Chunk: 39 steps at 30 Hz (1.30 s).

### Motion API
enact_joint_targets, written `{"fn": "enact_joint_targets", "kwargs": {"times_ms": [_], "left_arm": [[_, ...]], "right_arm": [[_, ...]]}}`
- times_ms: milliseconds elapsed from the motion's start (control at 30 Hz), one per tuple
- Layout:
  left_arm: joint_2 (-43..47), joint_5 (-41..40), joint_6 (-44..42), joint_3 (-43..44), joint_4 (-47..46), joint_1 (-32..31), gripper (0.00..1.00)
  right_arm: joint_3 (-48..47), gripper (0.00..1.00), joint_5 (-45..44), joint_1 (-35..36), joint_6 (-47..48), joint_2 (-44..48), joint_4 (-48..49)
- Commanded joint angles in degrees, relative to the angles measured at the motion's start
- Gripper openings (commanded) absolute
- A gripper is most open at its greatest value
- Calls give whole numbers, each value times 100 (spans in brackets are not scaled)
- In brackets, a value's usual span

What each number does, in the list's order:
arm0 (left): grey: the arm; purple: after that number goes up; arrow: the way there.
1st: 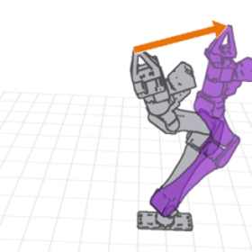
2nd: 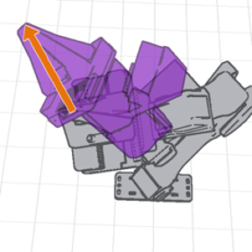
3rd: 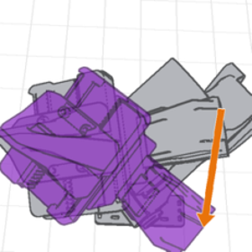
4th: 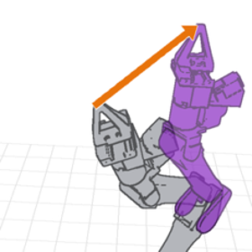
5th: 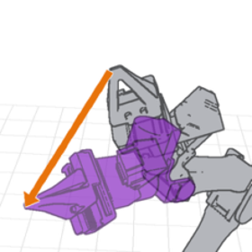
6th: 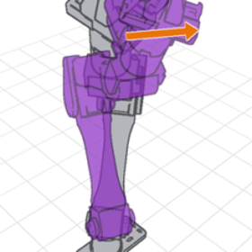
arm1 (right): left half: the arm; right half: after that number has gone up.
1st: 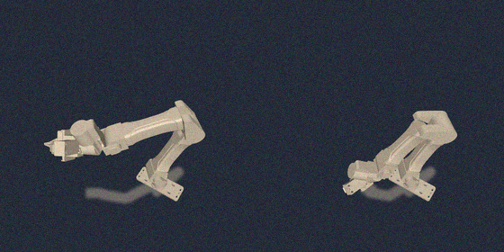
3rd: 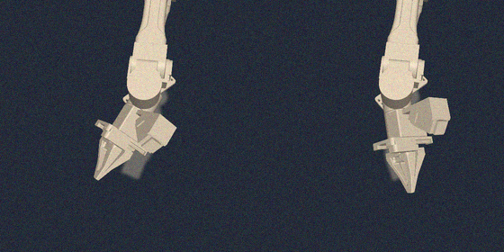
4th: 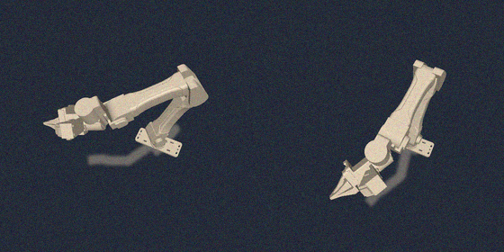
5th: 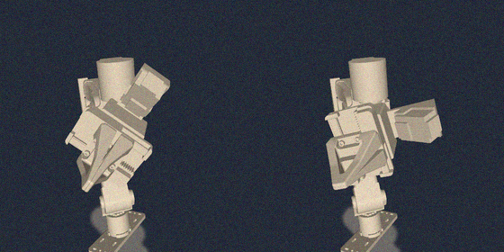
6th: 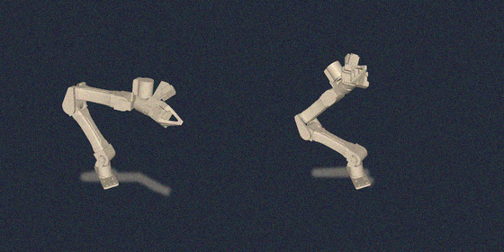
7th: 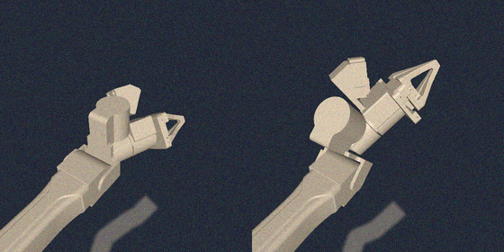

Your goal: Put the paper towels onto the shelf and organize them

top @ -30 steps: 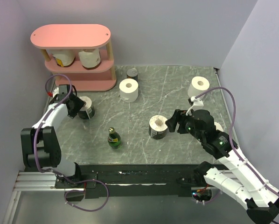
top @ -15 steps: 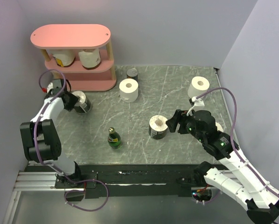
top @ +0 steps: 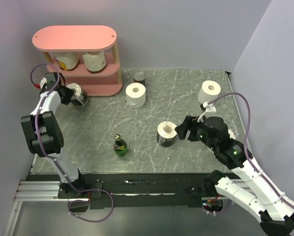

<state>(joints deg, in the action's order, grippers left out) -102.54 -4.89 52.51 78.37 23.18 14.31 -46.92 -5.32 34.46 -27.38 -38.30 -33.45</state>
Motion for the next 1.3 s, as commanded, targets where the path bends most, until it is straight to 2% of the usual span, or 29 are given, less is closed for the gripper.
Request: {"fn": "enact_joint_targets", "kwargs": {"times_ms": [0, 233, 467, 600, 633, 733, 1067, 1267], "left_arm": [[-256, 163, 189, 626, -313, 63, 42], [-679, 189, 189, 1232, -366, 99, 43], [-925, 409, 277, 1401, -691, 134, 44], [-961, 445, 330, 1409, -736, 134, 55], [-935, 445, 347, 1348, -762, 134, 60], [-759, 445, 356, 1155, -894, 134, 64], [128, 445, 348, 584, -1061, 274, 65], [665, 646, 304, -146, -1369, 397, 65]], "right_arm": [[-230, 79, -4, -27, -22, -89, 216], [-301, 78, 58, -18, -119, -265, 295], [-388, 78, 40, -18, -101, -450, 304], [-450, 78, 58, -18, -110, -511, 304], [-459, 78, 58, -18, -101, -520, 304], [-476, 78, 58, -18, -93, -520, 322], [-485, 79, 75, -18, -119, -380, 208], [-363, 79, 163, -18, -207, -160, 199]]}}
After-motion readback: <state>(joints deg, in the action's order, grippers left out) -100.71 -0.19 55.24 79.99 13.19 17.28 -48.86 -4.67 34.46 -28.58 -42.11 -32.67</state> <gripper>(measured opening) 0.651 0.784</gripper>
